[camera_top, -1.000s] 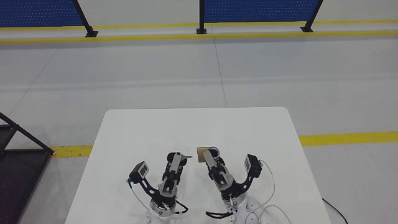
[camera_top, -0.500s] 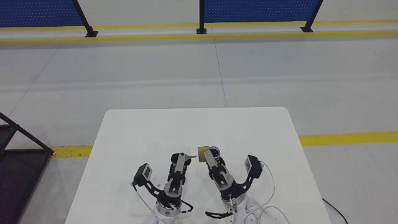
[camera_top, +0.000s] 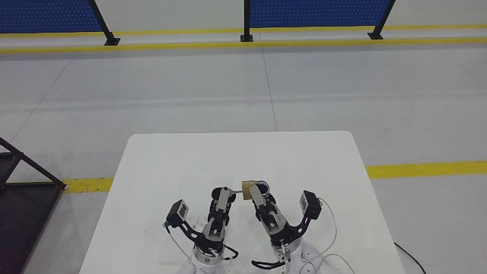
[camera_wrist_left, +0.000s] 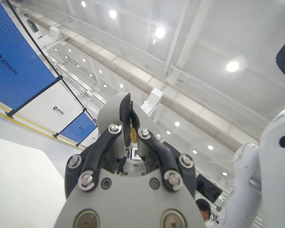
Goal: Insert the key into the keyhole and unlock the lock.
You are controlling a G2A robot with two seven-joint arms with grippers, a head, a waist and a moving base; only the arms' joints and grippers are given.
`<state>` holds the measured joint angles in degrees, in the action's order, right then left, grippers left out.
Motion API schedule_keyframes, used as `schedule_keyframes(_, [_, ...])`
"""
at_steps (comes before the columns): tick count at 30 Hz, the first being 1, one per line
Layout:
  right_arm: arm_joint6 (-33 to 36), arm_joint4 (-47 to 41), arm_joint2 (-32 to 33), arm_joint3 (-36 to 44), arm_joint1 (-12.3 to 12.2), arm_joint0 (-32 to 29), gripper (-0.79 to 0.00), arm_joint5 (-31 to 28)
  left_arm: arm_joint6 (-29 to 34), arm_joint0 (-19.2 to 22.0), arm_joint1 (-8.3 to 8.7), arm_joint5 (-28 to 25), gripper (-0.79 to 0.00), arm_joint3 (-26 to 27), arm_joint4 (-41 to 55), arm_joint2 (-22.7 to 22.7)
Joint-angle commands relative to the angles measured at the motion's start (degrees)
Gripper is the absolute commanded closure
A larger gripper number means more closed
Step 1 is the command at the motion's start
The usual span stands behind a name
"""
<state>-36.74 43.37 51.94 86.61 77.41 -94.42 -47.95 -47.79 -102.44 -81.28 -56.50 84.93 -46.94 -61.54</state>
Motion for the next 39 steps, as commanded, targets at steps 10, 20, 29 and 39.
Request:
schedule_keyframes(10, [0.9, -0.1, 0.1, 0.0, 0.2, -0.2, 0.000, 0.2, 1.4, -0.4, -1.03, -1.4, 0.000, -0.5, 0.3, -1.3])
schedule_keyframes(20, [1.5, 0.2, 0.1, 0.0, 0.3, -0.3, 0.000, 0.1, 1.5, -0.1, -1.96, -1.5, 0.000, -1.5, 0.0, -1.6])
schedule_keyframes(29, [1.9, 0.7, 0.2, 0.2, 0.4, -0.6, 0.000, 0.0, 1.5, 0.1, -2.39, -1.5, 0.000, -2.2, -1.4, -1.3])
schedule_keyframes(39, [2.0, 0.9, 0.5, 0.3, 0.5, -0.7, 0.000, -0.1, 1.5, 0.1, -2.68, -1.5, -0.363, -2.6, -2.1, -1.6])
